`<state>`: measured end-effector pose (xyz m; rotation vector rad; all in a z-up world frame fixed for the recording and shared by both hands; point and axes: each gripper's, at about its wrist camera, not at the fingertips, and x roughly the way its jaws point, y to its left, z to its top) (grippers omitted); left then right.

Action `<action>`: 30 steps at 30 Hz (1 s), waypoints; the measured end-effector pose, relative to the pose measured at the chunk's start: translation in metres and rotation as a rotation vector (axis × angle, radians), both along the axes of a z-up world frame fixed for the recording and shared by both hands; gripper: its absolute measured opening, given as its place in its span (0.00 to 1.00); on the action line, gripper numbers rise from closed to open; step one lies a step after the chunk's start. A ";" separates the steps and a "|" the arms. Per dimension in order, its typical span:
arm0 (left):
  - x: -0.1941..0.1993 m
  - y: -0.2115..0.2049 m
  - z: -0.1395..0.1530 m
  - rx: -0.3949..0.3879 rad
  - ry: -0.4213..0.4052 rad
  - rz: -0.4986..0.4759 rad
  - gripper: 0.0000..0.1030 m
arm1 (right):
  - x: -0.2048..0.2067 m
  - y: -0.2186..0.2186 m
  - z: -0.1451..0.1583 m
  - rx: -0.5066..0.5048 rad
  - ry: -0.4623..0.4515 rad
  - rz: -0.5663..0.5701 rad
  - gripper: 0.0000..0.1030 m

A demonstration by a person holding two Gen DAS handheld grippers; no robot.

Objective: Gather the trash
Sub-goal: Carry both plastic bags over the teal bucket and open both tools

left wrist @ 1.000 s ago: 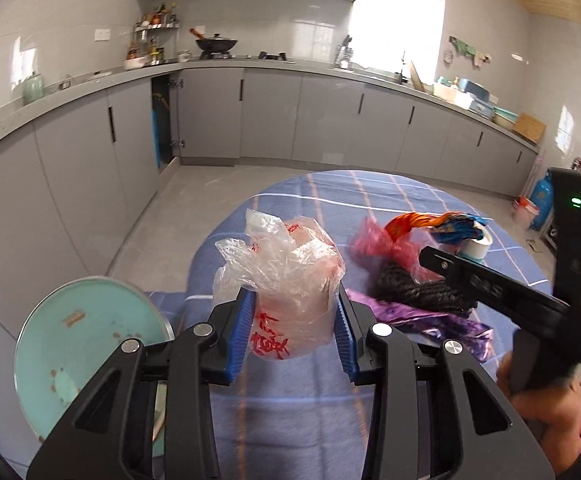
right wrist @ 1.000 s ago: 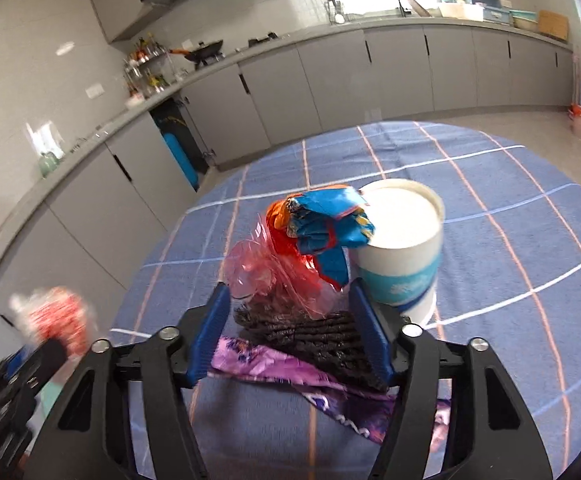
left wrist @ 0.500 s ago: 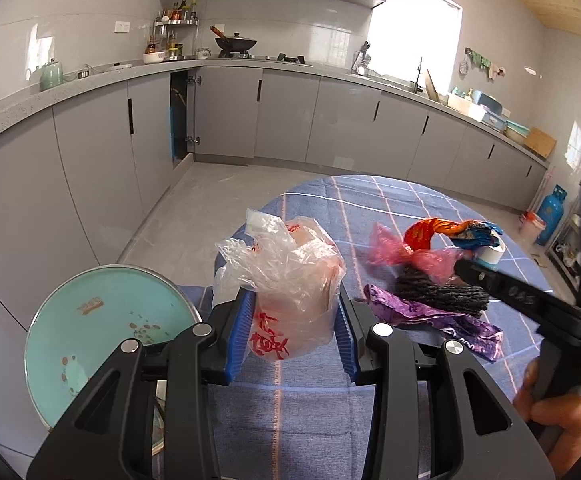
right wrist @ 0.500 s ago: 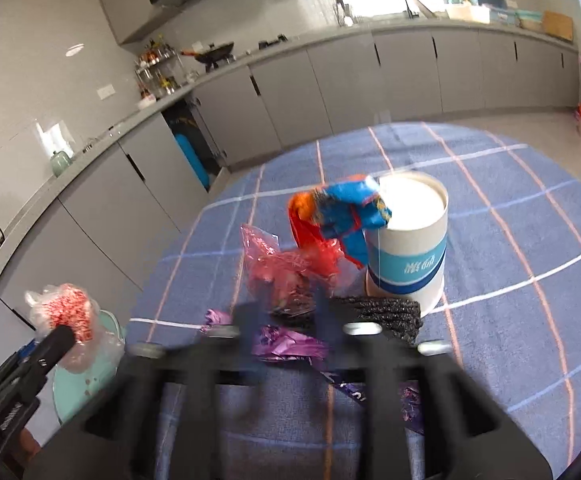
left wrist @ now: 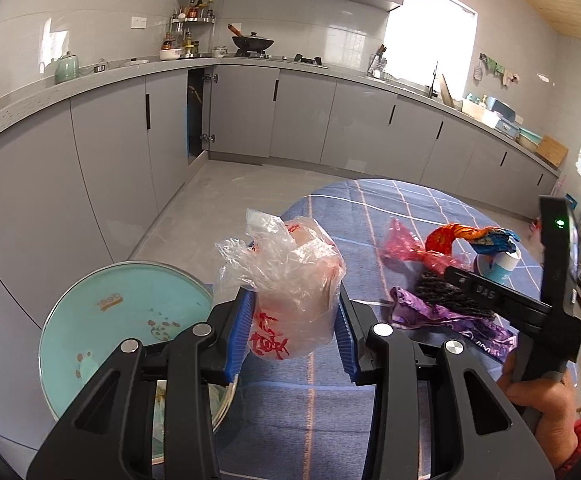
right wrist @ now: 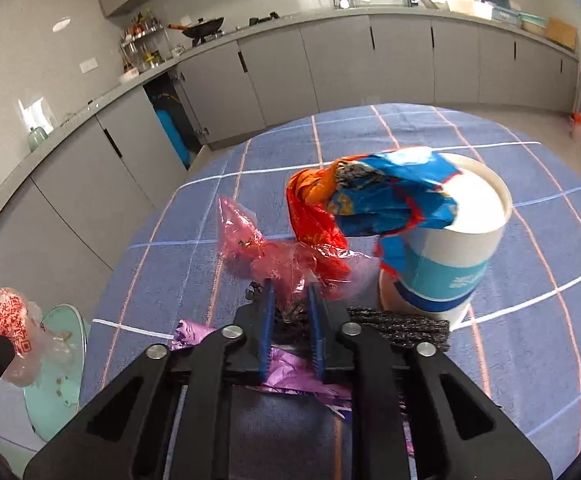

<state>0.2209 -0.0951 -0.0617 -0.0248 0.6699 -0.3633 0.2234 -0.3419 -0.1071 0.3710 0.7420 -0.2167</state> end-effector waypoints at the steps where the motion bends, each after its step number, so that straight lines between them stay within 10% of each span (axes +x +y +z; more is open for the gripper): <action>1: 0.000 0.001 0.000 -0.001 0.001 0.003 0.37 | -0.004 0.000 0.003 0.001 -0.016 0.006 0.13; 14: -0.017 0.033 0.011 -0.027 -0.031 0.050 0.37 | -0.054 0.032 0.054 0.057 -0.171 0.065 0.12; 30: -0.032 0.135 0.002 -0.014 -0.014 0.246 0.37 | -0.050 0.133 0.059 0.063 -0.155 0.300 0.12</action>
